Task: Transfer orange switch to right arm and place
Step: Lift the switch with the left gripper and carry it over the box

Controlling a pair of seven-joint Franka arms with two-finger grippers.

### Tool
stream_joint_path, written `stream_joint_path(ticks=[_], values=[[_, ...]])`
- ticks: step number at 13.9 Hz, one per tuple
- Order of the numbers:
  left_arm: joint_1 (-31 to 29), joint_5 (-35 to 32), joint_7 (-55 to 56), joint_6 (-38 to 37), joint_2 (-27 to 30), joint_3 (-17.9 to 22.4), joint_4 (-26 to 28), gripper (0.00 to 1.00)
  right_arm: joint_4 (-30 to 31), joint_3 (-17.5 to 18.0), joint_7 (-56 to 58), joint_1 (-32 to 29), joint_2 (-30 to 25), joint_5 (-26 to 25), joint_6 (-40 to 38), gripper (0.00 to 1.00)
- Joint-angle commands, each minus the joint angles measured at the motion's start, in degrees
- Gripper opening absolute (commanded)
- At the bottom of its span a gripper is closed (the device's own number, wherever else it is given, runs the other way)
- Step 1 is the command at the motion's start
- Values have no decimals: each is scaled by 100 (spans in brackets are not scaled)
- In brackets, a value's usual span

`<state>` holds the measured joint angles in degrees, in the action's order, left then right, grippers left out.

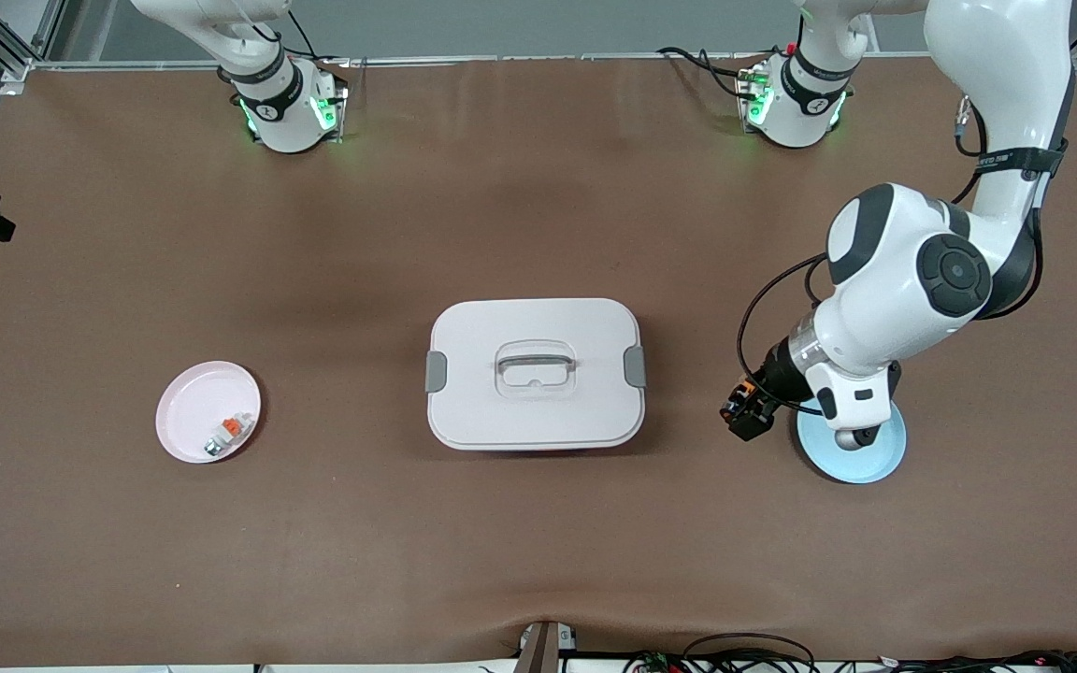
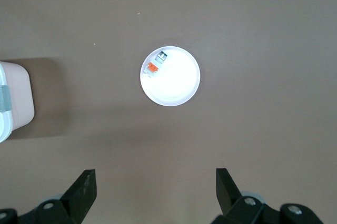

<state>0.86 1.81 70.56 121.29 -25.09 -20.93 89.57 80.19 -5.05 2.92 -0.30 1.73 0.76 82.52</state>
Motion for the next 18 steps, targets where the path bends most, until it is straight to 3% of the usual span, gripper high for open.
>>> stream_joint_path(ticks=[1, 3, 9, 13, 18], values=[[-24, -119, -428, -500, 135, -43, -194, 0, -39, 31, 16, 135, 47, 126, 18, 100], [-42, -128, -788, -869, 206, -52, -299, 0, -4, 5, 16, 74, 47, 537, 19, 100], [-68, -295, -1772, -1591, 504, -61, -291, 0, 58, 13, 15, 74, 47, 855, -237, 100], [-51, -497, -2151, -2135, 794, -69, -291, 0, 180, -4, 16, -146, 108, 1400, -166, 100], [-68, -594, -3380, -2584, 900, -183, -282, 0, 312, -13, -72, -146, 99, 1892, -113, 100]])
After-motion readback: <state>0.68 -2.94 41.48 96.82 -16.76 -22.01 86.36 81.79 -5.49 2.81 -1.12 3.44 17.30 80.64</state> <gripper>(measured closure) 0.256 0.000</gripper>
